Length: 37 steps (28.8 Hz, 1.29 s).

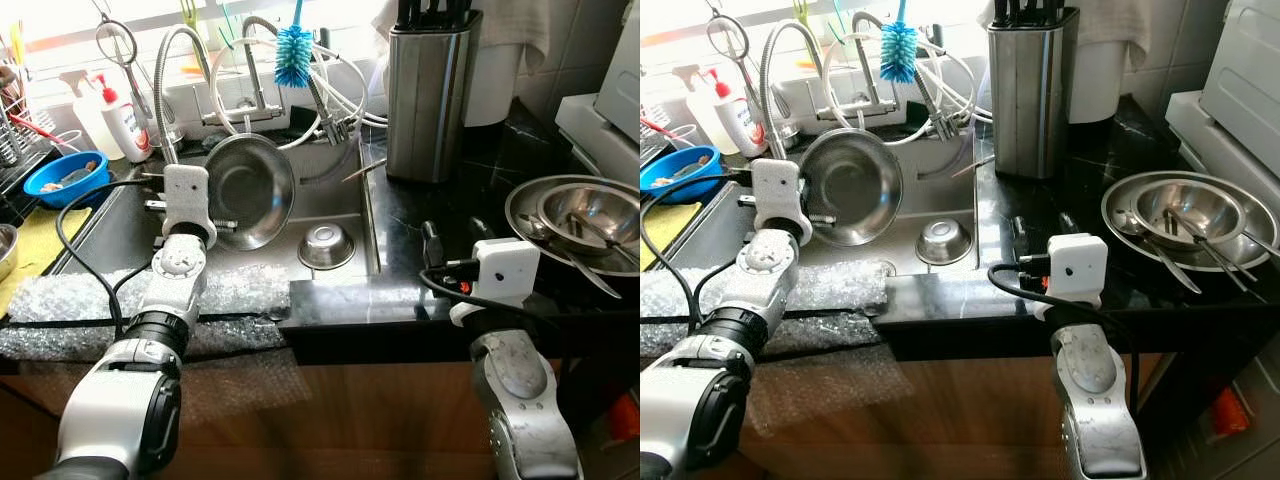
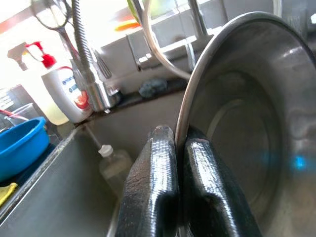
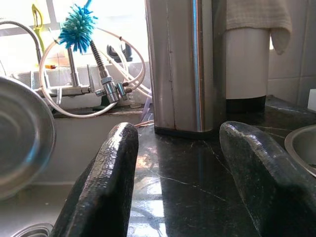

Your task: Kitchen organization

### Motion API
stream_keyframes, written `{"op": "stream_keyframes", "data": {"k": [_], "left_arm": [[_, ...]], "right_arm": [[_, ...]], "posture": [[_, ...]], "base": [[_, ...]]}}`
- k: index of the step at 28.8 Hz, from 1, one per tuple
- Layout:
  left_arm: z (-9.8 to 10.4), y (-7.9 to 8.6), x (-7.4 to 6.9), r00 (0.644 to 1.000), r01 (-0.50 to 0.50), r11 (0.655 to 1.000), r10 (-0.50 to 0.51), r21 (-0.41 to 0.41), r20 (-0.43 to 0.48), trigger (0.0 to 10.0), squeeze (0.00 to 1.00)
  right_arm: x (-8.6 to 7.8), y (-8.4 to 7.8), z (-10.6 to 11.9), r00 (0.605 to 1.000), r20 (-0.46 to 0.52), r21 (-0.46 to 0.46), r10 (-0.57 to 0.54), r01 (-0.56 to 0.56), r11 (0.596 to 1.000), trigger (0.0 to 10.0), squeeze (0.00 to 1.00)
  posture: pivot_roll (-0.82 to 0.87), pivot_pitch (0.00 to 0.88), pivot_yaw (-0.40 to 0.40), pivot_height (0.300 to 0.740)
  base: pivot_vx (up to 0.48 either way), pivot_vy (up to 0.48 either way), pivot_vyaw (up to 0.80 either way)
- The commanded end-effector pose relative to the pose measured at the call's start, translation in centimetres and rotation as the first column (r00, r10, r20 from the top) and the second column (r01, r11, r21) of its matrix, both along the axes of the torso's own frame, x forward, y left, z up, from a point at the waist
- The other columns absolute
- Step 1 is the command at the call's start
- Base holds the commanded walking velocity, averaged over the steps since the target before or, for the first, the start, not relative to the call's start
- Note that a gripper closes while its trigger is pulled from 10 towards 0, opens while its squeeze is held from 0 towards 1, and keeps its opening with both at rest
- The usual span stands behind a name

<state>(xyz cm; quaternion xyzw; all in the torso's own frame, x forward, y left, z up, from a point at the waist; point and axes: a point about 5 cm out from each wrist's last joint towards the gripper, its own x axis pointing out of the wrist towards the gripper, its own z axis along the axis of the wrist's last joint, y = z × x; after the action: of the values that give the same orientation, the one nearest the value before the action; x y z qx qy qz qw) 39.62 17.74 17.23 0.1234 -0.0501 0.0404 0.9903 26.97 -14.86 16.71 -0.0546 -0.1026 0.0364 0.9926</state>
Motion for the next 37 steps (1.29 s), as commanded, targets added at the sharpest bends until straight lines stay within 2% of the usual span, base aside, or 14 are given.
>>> {"op": "stream_keyframes", "data": {"k": [1,5,9,18,30,31,37], "left_arm": [[0.5,0.2,0.3,1.0,0.008,0.993,-0.006,0.119,-0.017,10.0,0.0],[-0.6,-0.8,0.3,0.993,0.078,0.979,-0.061,0.189,-0.097,10.0,0.0],[-2.0,-1.2,0.1,0.979,0.121,0.976,-0.087,0.181,-0.182,10.0,0.0],[-4.2,-2.1,-0.5,0.947,0.187,0.968,-0.133,0.165,-0.292,10.0,0.0],[-6.0,-3.4,-1.3,0.897,0.294,0.946,-0.224,0.135,-0.382,10.0,0.0],[-6.1,-3.5,-1.4,0.892,0.304,0.943,-0.234,0.131,-0.388,10.0,1.0],[-6.2,-3.7,-1.4,0.886,0.317,0.94,-0.247,0.125,-0.393,10.0,1.0]], "right_arm": [[0.0,0.7,-0.2,1.0,-0.003,0.005,0.02,-0.02,1.0,10.0,0.0],[0.1,0.9,0.2,1.0,0.009,0.004,0.025,-0.025,1.0,10.0,0.0],[0.2,0.9,0.4,1.0,0.016,0.006,0.022,-0.022,1.0,10.0,0.0],[0.3,1.4,0.5,0.999,0.019,0.011,0.031,-0.031,0.999,10.0,0.0],[0.4,1.6,0.6,0.999,0.016,0.011,0.035,-0.035,0.999,10.0,0.0],[0.4,1.6,0.6,0.999,0.016,0.012,0.036,-0.036,0.999,10.0,0.0],[0.4,1.6,0.6,0.999,0.016,0.012,0.037,-0.038,0.999,10.0,0.0]], "posture": [[-0.15,0.0,0.179,0.74],[-0.16,0.0,0.182,0.74],[-0.16,0.0,0.183,0.74],[-0.15,0.0,0.186,0.74],[-0.15,0.0,0.187,0.74],[-0.15,0.0,0.187,0.74],[-0.15,0.0,0.186,0.74]], "base": [[0.0,0.0,0.0],[0.0,0.0,0.0],[0.0,0.0,0.0],[0.0,0.0,0.0],[0.0,0.0,0.0],[0.0,0.0,0.0],[0.0,0.0,0.0]]}}
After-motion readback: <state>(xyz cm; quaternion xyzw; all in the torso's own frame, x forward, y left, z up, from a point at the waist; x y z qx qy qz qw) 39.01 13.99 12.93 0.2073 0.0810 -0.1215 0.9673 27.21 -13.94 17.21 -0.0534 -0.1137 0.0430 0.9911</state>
